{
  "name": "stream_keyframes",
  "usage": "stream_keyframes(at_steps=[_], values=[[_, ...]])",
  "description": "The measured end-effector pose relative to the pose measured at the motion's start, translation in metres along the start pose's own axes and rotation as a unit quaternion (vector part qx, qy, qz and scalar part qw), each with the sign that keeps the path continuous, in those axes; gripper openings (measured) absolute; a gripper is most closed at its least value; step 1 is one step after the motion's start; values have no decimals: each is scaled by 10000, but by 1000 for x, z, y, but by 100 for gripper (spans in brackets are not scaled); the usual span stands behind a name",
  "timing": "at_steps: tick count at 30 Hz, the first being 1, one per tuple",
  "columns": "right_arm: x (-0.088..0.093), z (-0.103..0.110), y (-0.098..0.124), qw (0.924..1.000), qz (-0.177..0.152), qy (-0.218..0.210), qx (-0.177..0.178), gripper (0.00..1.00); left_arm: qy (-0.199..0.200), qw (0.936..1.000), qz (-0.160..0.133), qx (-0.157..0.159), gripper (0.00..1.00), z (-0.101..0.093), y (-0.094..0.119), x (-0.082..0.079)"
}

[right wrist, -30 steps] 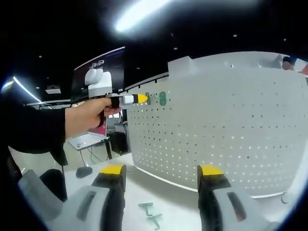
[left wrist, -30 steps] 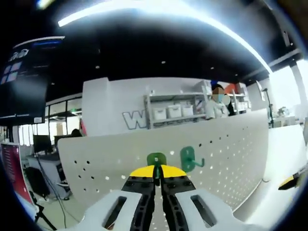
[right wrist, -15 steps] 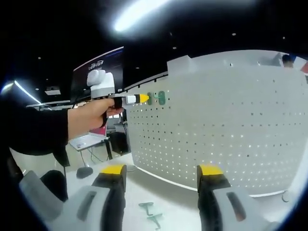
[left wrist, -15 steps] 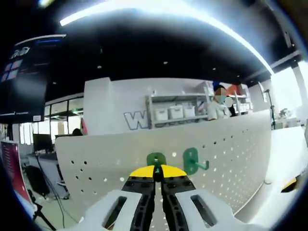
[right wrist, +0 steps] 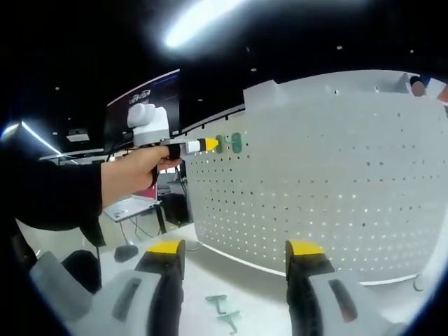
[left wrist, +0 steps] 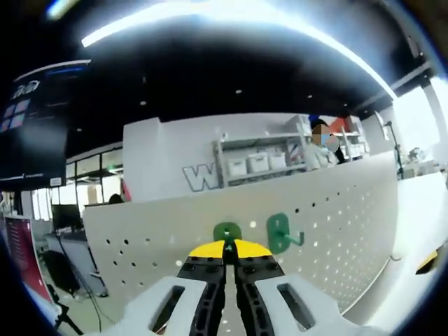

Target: Insert the hook assembly into the mounting plate slot until the hook locks in place.

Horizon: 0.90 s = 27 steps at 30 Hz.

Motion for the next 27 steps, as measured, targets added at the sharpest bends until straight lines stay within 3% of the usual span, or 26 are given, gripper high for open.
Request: stream_keyframes(at_steps=[15,21,24,27], values=[[0,1,0,9998,6,-183,-88,53,-410,9991,49,-114,3,-3,-5,0],[0,2,-1,9997,7,-195,-111,52,-1070,9937,149,-287,4,-6,-5,-1],[-1,2,0,9997,-17,-205,-103,52,-1755,9836,247,-335,4,-10,-5,-1],[-3,1,1,9997,-46,-220,-96,52,-1836,9820,259,-358,4,-10,-7,1]])
Point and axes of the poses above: the point that each gripper's makers call its tool centre point, and the gripper's own axes: y roughly backward along the fingers, z roughly to its left, x roughly out of its underside, the point moved 3 cm from there along y, roughly backward along the fingers, and after that the axes turned 3 degrees about -y, right-handed, at the moved point
